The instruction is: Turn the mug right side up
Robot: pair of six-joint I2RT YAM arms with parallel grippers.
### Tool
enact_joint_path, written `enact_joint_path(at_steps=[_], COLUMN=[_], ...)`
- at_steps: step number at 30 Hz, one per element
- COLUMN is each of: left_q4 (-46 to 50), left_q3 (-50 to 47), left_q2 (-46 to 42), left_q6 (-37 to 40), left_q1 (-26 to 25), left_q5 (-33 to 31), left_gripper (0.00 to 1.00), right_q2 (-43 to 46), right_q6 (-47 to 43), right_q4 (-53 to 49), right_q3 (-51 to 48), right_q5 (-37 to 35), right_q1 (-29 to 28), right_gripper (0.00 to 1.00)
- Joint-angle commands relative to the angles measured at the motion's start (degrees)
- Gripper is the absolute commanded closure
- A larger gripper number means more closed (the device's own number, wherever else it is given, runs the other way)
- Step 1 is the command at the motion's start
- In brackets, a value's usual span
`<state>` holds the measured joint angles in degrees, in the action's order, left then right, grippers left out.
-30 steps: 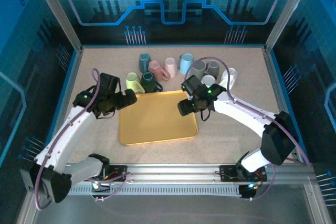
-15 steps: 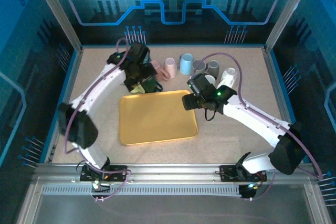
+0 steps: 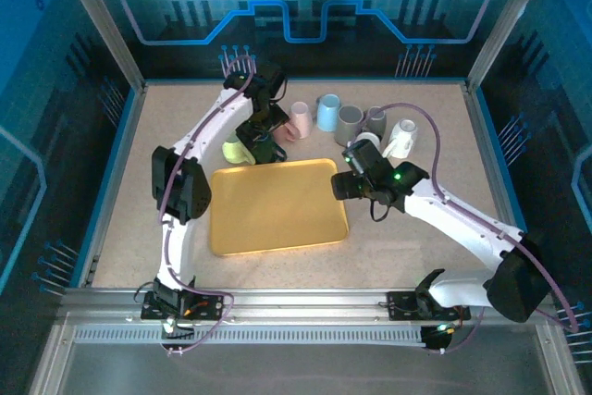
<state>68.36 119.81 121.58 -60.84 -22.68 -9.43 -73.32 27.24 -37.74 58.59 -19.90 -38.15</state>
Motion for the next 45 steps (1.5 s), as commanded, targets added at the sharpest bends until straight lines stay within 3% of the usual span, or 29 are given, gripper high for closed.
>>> enact_joint_path(at_steps=[1, 9, 17, 33, 38, 42, 45], left_q4=[3.4, -0.5, -1.5, -2.7, -2.4, -2.8, -3.8], left_q3=[1.6, 1.4, 1.1, 1.2, 1.4, 1.4, 1.5], left_q2=[2.4, 5.7, 7.5, 10.8, 11.8, 12.3, 12.0], left_q6=[-1.8, -0.1, -0.2, 0.7, 0.9, 1.8, 2.8], left_q1=[0.2, 0.9, 2.2, 3.9, 4.3, 4.5, 4.5], left_q5=[-1.4, -1.4, -1.5, -1.6, -1.6, -1.4, -1.2], left_gripper=[0.13, 0.15, 0.20, 0.17, 0.10, 0.18, 0.32], right_q2=[2.3, 1.8, 1.3, -1.2, -1.5, -1.7, -1.7], right_q6=[1.4, 1.7, 1.5, 0.7, 0.4, 0.3, 0.2], right_q4=[2.3, 4.8, 5.2, 5.1, 5.0, 5.0, 5.0], right_q3=[-0.7, -1.9, -2.6, -2.1, -1.9, -1.8, -1.6], right_q5=[3.2, 8.9, 9.2, 10.7, 11.1, 11.2, 11.4], right_q1=[1.7, 4.1, 4.1, 4.0, 4.0, 4.0, 3.9], right_gripper=[0.14, 0.13, 0.12, 0.12, 0.11, 0.11, 0.12])
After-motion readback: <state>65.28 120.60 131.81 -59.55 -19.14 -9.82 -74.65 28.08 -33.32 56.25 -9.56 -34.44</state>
